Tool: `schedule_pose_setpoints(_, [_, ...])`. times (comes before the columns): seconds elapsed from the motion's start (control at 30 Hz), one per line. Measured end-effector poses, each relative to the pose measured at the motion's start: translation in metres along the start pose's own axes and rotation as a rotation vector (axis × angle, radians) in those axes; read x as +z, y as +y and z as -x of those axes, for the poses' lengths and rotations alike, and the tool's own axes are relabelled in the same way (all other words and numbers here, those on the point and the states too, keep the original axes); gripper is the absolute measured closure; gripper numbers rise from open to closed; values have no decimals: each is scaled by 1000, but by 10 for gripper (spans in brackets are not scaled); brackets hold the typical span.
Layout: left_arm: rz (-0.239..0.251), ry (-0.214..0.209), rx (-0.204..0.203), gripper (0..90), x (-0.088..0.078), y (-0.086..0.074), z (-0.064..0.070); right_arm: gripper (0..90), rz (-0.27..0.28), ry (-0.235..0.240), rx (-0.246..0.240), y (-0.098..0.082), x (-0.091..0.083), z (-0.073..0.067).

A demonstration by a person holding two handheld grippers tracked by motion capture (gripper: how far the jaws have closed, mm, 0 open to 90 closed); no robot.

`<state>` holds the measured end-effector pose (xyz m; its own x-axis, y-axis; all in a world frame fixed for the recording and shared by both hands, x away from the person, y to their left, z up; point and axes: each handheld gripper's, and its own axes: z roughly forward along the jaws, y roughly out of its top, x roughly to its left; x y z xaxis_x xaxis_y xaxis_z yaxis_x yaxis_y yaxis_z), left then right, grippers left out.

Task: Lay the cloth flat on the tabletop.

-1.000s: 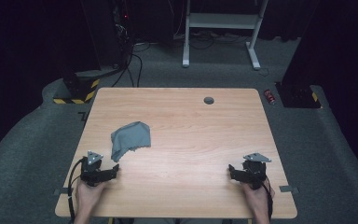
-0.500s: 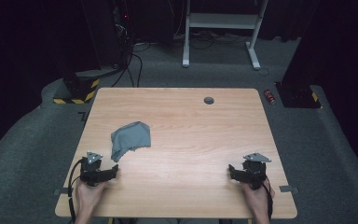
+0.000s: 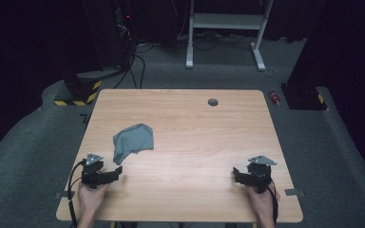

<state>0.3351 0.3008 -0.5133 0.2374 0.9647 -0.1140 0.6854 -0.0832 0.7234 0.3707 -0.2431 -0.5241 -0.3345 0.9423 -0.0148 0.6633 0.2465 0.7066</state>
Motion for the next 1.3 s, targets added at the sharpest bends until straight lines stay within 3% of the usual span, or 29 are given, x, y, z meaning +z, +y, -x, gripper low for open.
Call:
schedule_pose_setpoints(0.67, [-12,-33,51,119,17,22,15,132,0,0,0,0,0,0])
schedule_pose_setpoints(0.97, [-24,-4,76,89,20,39,14,136,2,0,-1,0,0,0])
schedule_pose_setpoints(1.3, [-35,20,89,83,35,57,19,136,1,1,-1,0,0,0])
